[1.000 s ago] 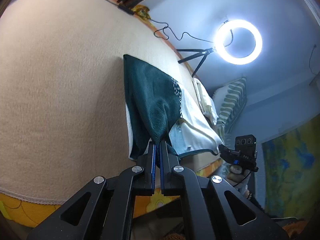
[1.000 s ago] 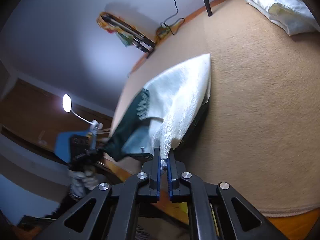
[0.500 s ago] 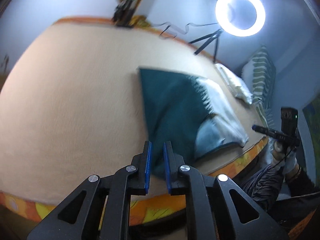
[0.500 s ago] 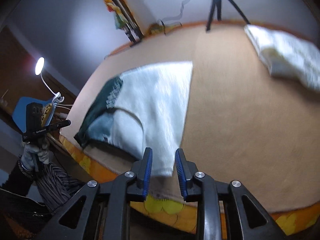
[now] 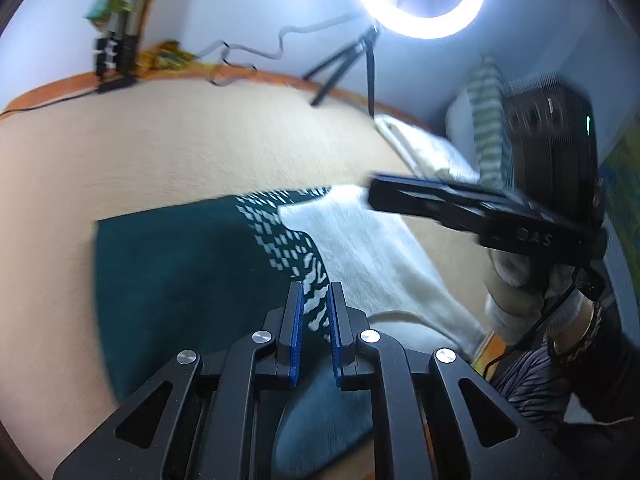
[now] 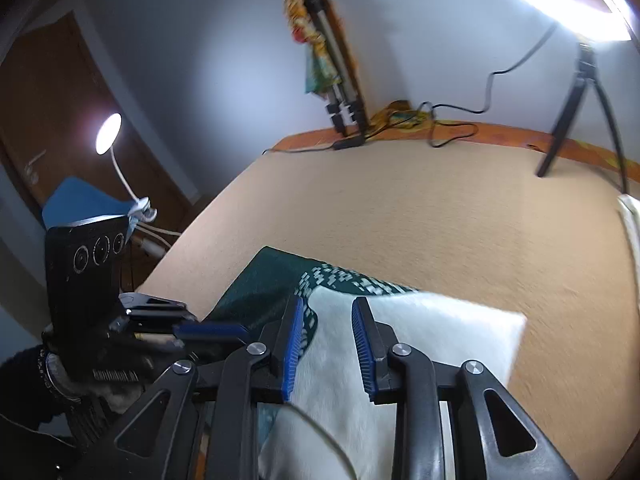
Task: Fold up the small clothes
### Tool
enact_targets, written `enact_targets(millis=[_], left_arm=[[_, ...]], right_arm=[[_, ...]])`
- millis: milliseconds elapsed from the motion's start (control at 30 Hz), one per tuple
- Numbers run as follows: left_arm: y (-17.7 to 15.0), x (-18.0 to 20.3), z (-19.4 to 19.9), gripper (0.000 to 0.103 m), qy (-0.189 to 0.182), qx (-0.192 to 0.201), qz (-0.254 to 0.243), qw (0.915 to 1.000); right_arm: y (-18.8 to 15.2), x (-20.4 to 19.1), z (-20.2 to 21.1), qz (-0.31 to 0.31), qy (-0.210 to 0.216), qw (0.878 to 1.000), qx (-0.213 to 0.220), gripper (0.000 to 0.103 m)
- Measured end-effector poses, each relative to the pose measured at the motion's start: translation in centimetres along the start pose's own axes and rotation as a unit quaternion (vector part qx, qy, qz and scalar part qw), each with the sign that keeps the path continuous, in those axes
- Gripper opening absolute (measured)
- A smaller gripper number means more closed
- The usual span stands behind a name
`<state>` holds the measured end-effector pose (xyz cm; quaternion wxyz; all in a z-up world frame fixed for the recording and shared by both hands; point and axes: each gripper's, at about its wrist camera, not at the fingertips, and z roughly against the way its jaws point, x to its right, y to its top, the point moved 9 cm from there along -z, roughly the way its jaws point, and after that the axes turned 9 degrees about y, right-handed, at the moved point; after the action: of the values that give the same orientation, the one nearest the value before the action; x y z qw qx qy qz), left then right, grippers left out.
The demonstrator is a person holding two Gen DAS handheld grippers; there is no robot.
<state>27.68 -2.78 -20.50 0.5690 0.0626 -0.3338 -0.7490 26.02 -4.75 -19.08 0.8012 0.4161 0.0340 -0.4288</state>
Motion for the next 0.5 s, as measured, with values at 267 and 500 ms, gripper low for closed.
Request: enact_targets(millis=[267,500], left_arm=[[-2.4,-1.0,-2.7,0.010,-0.002,-0.034,0.006,0.9994],[-0.2,-1.6,0.1,0.019,-0.015,-0.001,0.034,0.9993]], right_arm=[[-2.4,4.6,-4.1,-0.047,-0.034,0.996,-0.062,0.027],[-1.0,4.8,-0.8,-0.060,-0.017,0.998,-0.010,0.030]])
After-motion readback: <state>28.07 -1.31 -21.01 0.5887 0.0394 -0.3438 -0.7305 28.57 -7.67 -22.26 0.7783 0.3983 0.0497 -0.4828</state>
